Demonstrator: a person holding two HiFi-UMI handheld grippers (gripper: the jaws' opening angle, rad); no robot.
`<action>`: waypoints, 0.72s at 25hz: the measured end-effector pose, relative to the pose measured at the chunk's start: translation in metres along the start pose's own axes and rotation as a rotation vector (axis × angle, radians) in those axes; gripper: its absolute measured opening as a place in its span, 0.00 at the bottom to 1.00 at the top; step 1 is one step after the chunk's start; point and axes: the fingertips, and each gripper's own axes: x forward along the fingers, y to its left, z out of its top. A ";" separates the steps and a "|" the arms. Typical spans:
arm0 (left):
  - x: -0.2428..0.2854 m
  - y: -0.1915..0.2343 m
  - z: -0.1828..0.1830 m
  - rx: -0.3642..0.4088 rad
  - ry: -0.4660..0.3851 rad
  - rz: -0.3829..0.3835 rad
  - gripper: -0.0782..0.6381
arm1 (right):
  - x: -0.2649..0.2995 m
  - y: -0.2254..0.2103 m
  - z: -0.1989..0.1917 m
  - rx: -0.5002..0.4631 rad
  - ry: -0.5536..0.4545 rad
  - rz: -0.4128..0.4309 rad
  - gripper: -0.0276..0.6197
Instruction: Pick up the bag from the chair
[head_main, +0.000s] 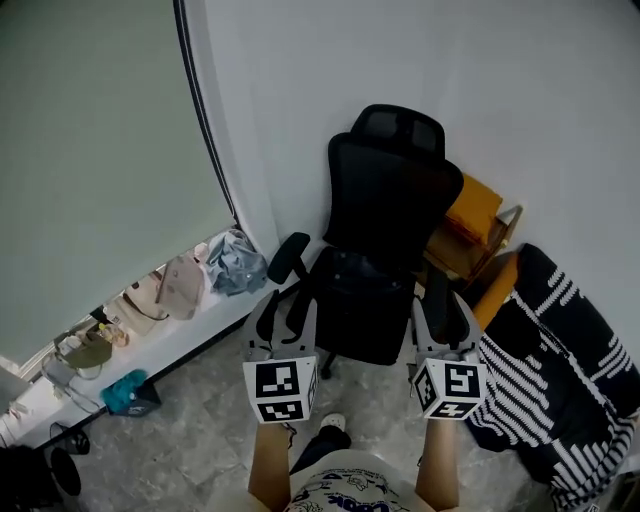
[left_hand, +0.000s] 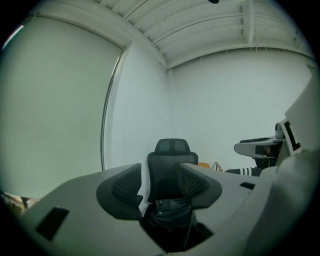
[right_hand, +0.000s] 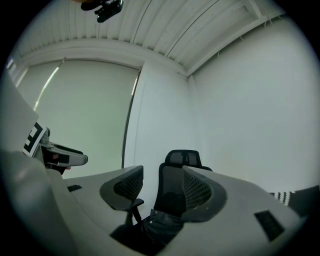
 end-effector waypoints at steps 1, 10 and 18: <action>0.016 0.004 0.001 0.000 0.003 -0.007 0.44 | 0.014 -0.002 -0.001 0.001 0.004 -0.006 0.42; 0.108 0.031 -0.007 -0.003 0.032 -0.045 0.43 | 0.099 -0.014 -0.025 -0.002 0.061 -0.033 0.45; 0.161 0.036 -0.033 -0.010 0.088 -0.054 0.43 | 0.146 -0.033 -0.065 0.013 0.141 -0.036 0.46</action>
